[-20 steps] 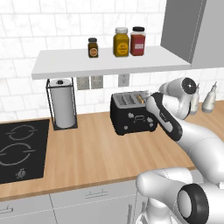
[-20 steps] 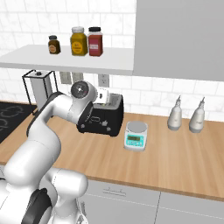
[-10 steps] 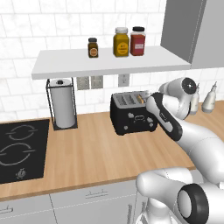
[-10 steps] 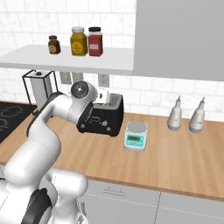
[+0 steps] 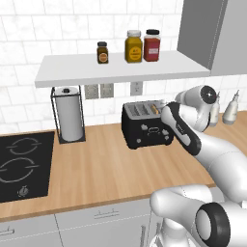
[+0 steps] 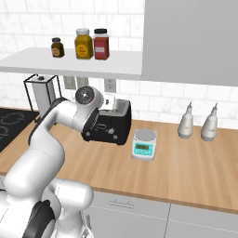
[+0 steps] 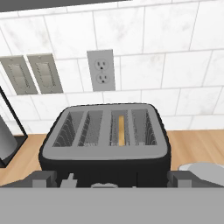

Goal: Start the toaster. Once the lever pops up, take the bread to the plate on the dining counter.

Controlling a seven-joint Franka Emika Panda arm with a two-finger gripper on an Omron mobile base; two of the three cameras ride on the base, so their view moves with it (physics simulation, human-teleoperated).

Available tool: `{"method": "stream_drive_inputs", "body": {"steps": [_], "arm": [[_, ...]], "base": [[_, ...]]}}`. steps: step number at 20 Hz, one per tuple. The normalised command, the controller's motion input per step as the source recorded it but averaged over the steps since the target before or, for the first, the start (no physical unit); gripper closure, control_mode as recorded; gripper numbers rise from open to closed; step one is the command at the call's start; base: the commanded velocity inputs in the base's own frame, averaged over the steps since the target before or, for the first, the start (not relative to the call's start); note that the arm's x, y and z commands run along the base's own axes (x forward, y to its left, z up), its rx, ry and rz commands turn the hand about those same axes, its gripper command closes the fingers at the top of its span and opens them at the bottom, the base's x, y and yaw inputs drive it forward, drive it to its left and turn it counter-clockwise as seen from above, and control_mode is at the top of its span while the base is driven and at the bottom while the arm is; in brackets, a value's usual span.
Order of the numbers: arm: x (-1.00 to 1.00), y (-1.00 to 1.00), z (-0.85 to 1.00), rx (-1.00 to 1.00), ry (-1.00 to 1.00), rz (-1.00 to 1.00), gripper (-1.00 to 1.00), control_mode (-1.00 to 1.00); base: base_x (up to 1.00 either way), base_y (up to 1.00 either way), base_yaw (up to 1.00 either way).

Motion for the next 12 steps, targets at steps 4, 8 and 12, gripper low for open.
{"method": "stream_drive_inputs", "body": {"steps": [4,8,12], "arm": [[0.0,0.0,0.0,0.0,0.0,0.0,-1.0,-1.0],[0.0,0.0,0.0,0.0,0.0,0.0,-1.0,-1.0],[0.0,0.0,0.0,0.0,0.0,0.0,-1.0,-1.0]], "base": [[0.0,0.0,0.0],[0.0,0.0,0.0],[0.0,0.0,0.0]]}}
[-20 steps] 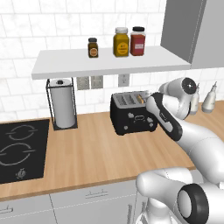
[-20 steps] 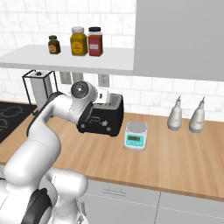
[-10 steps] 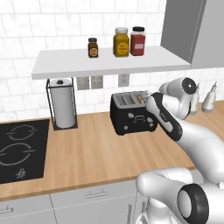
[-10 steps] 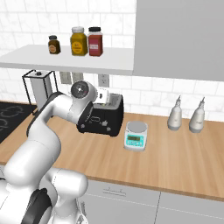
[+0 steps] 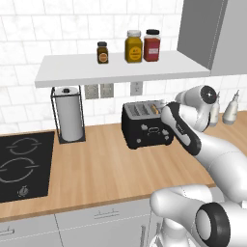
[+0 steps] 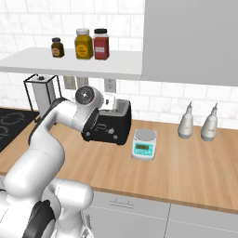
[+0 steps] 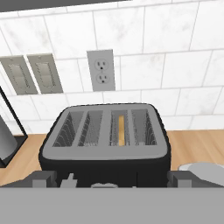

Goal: Start the toaster. Once the lever pops up, take the bread to the plate on the dining counter.

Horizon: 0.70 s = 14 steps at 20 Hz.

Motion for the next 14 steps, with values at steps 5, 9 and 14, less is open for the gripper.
{"method": "stream_drive_inputs", "body": {"steps": [5,9,14], "arm": [[0.0,0.0,0.0,0.0,0.0,0.0,-1.0,-1.0],[0.0,0.0,0.0,0.0,0.0,0.0,-1.0,-1.0],[0.0,0.0,0.0,0.0,0.0,0.0,-1.0,-1.0]], "base": [[0.0,0.0,0.0],[0.0,0.0,0.0],[0.0,0.0,0.0]]}}
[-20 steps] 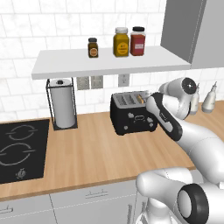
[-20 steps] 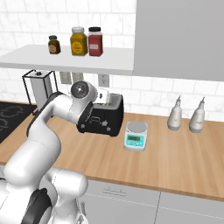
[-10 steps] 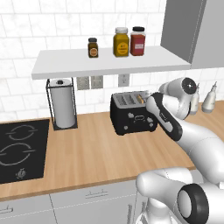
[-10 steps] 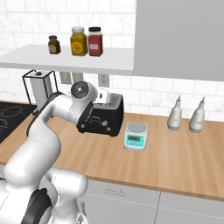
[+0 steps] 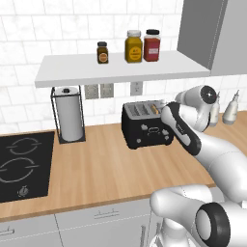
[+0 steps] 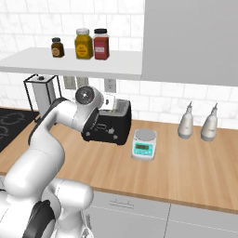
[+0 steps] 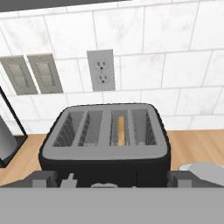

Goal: Start the toaster. Once the lever pops up, take the bread to the plate on the dining counter.

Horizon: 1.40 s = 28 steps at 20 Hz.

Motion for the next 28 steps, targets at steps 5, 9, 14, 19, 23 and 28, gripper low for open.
{"method": "stream_drive_inputs", "body": {"steps": [5,9,14,19,23,28], "arm": [[0.0,0.0,0.0,0.0,0.0,0.0,-1.0,-1.0],[0.0,0.0,0.0,0.0,0.0,0.0,-1.0,-1.0],[0.0,0.0,0.0,0.0,0.0,0.0,-1.0,-1.0],[0.0,0.0,0.0,0.0,0.0,0.0,-1.0,-1.0],[0.0,0.0,0.0,0.0,0.0,0.0,-1.0,-1.0],[0.0,0.0,0.0,0.0,0.0,0.0,-1.0,-1.0]], "base": [[0.0,0.0,0.0],[0.0,0.0,0.0],[0.0,0.0,0.0],[0.0,0.0,0.0],[0.0,0.0,0.0],[0.0,0.0,0.0]]}}
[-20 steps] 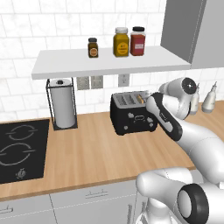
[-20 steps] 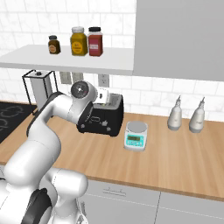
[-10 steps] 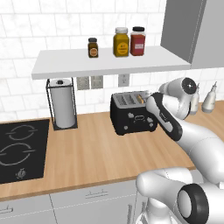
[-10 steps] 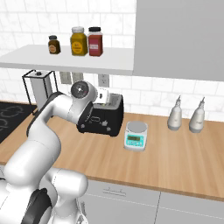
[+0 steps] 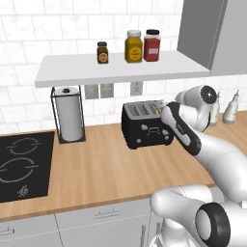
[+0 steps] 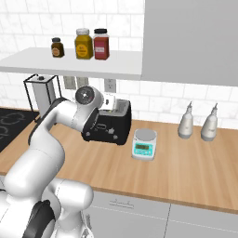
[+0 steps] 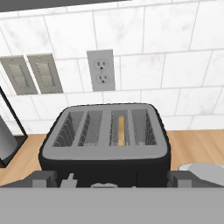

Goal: Start the toaster. Once the lever pops up, take the bread to the plate on the dining counter.

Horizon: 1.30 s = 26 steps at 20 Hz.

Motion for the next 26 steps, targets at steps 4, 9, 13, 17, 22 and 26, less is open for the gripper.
{"method": "stream_drive_inputs", "body": {"steps": [4,9,13,17,22,26], "arm": [[0.0,0.0,0.0,0.0,0.0,0.0,-1.0,-1.0],[0.0,0.0,0.0,0.0,0.0,0.0,-1.0,-1.0],[0.0,0.0,0.0,0.0,0.0,0.0,-1.0,-1.0],[0.0,0.0,0.0,0.0,0.0,0.0,-1.0,-1.0],[0.0,0.0,0.0,0.0,0.0,0.0,-1.0,-1.0],[0.0,0.0,0.0,0.0,0.0,0.0,-1.0,-1.0]], "base": [[0.0,0.0,0.0],[0.0,0.0,0.0],[0.0,0.0,0.0],[0.0,0.0,0.0],[0.0,0.0,0.0],[0.0,0.0,0.0]]}}
